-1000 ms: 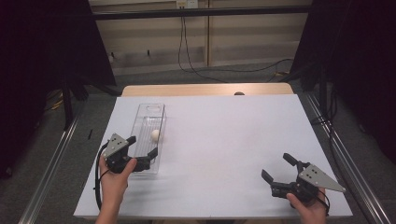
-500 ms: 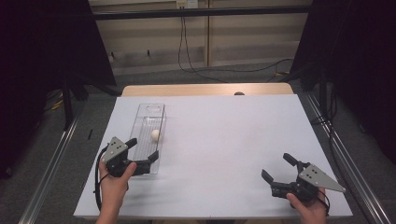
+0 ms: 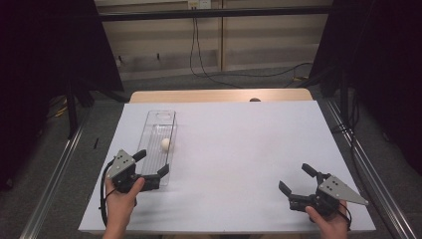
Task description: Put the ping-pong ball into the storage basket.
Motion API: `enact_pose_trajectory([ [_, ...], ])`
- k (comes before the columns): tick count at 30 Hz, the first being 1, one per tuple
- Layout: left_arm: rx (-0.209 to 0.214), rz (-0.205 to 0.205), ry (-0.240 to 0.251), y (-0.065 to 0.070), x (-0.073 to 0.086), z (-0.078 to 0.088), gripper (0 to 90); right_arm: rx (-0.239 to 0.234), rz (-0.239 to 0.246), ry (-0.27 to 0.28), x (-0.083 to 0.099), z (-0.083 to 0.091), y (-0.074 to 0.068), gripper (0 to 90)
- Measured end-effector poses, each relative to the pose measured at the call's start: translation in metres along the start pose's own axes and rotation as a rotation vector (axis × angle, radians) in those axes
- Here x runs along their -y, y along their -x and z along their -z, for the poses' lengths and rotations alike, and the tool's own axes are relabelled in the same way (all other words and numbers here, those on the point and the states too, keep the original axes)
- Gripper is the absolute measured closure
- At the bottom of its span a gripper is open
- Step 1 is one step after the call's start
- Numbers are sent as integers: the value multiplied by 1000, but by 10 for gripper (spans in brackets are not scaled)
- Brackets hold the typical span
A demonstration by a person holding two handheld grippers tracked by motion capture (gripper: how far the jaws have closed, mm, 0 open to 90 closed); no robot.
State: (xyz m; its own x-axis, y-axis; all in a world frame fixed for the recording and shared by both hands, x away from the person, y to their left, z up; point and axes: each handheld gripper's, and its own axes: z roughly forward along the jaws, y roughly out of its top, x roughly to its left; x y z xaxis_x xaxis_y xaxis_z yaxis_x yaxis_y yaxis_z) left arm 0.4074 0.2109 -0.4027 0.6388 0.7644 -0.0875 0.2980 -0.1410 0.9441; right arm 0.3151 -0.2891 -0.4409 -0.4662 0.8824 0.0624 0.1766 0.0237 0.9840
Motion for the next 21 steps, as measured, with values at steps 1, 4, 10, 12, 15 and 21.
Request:
enact_pose_trajectory([
  [1,1,-3,2,0,0,0,33,0,1,0,0,0,0,24],
  [4,8,0,3,1,1,1,32,-2,-1,0,0,0,0,24],
  [10,16,-11,1,1,7,2,33,0,2,1,0,0,0,24],
  [12,11,-6,-1,2,8,2,33,0,3,1,0,0,0,24],
  [15,24,8,12,1,9,3,33,3,-3,4,0,0,-1,24],
  [21,9,0,12,0,12,5,33,0,-3,2,-1,0,-1,24],
])
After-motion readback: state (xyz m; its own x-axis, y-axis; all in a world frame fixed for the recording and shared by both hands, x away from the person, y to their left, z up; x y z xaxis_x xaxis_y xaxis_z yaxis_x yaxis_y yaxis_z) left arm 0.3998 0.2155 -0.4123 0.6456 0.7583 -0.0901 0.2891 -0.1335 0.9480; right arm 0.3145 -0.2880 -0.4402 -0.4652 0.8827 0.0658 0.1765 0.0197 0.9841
